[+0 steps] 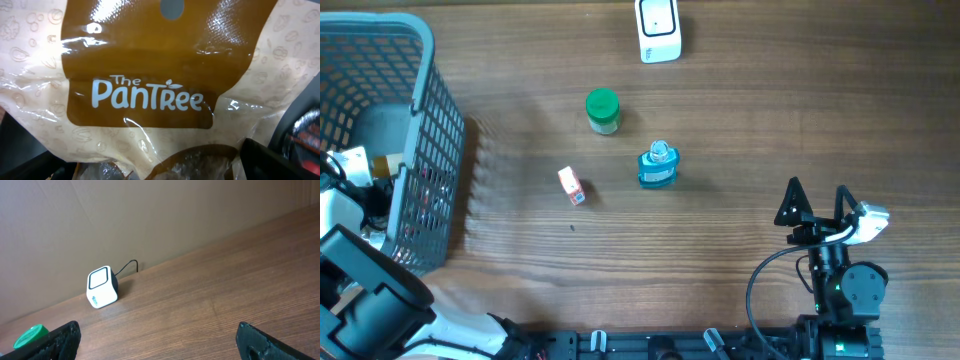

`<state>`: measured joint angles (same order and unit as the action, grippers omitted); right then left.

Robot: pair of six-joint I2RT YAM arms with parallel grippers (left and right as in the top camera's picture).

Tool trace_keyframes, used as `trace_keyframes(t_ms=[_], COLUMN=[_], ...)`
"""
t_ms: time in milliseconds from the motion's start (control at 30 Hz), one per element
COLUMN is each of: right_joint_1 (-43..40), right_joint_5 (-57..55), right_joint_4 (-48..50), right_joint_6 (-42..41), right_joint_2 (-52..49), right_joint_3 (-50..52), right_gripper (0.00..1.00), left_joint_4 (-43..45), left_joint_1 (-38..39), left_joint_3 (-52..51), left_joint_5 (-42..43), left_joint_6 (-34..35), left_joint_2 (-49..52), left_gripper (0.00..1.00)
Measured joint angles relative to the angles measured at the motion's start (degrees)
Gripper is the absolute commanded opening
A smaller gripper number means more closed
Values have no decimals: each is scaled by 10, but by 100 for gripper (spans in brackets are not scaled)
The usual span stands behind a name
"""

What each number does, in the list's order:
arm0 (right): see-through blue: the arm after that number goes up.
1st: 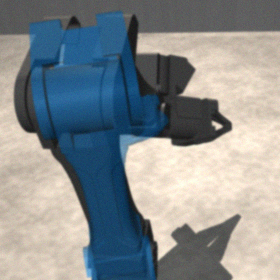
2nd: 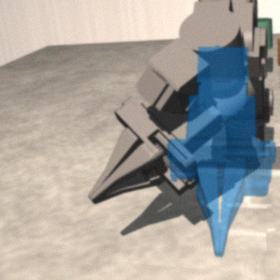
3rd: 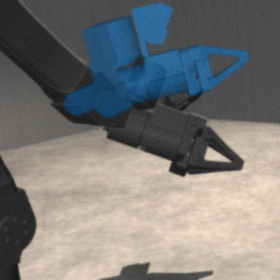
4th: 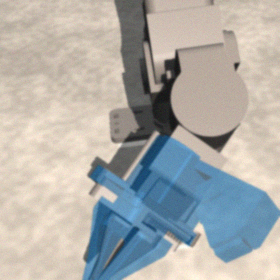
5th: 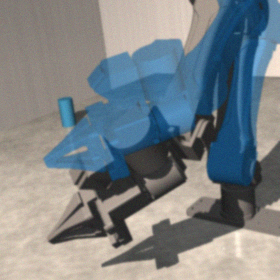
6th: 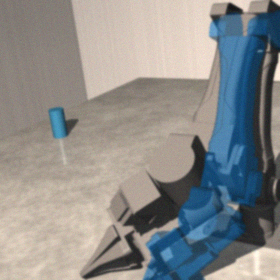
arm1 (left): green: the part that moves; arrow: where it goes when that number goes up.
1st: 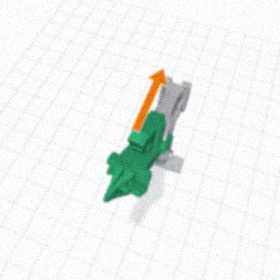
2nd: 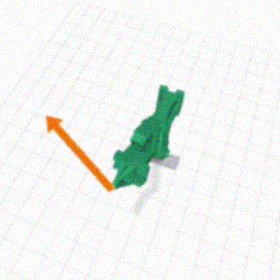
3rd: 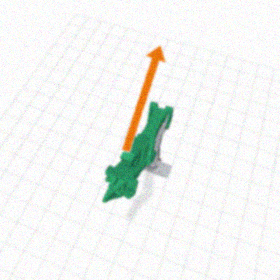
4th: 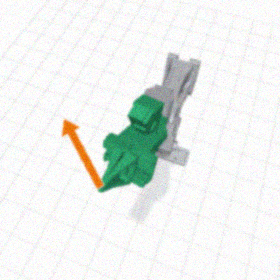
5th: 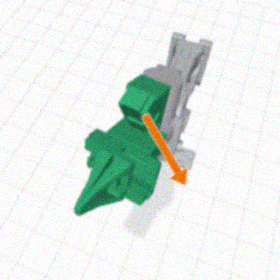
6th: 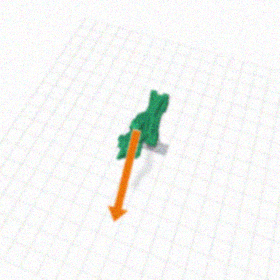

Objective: Scan the item barcode
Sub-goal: 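Grasp the brown Pantree snack bag in the basket with left gripper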

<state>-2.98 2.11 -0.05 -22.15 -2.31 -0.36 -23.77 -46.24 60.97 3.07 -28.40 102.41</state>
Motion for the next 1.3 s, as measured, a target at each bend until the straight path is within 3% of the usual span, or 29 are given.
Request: trace_keyframes(t_ms=[67,100,167,233,333,533,600,800,1100,1200,1300], right_joint_1=[0,0,0,0,0,0,0,0,0,0,0], right_joint_5=[0,0,0,0,0,0,0,0,0,0,0], right_joint_4=[0,0,0,0,0,0,0,0,0,0,0], right_joint_6=[0,0,0,0,0,0,0,0,0,0,0], right_joint_2=[0,0,0,0,0,0,0,0,0,0,0], right_joint_3=[0,0,0,0,0,0,0,0,0,0,0], right_gripper=[100,100,100,100,100,100,100,100,100,100,100], left_joint_4=[14,17,20,20,19,14,4,-4,8,10,11], left_joint_1=[0,0,1,1,1,1,1,19,42,42,47], left_joint_3=[0,0,0,0,0,2,-4,-10,-12,-11,-11], left_joint_5=[3,3,2,-2,-2,-2,-3,-5,8,51,164], left_joint_6=[2,4,5,16,28,67,81,125,216,257,321], left_joint_2=[4,5,8,8,8,1,-18,-162,-496,-570,-597], left_gripper=[51,43,45,41,24,19,5,4,4,4,4])
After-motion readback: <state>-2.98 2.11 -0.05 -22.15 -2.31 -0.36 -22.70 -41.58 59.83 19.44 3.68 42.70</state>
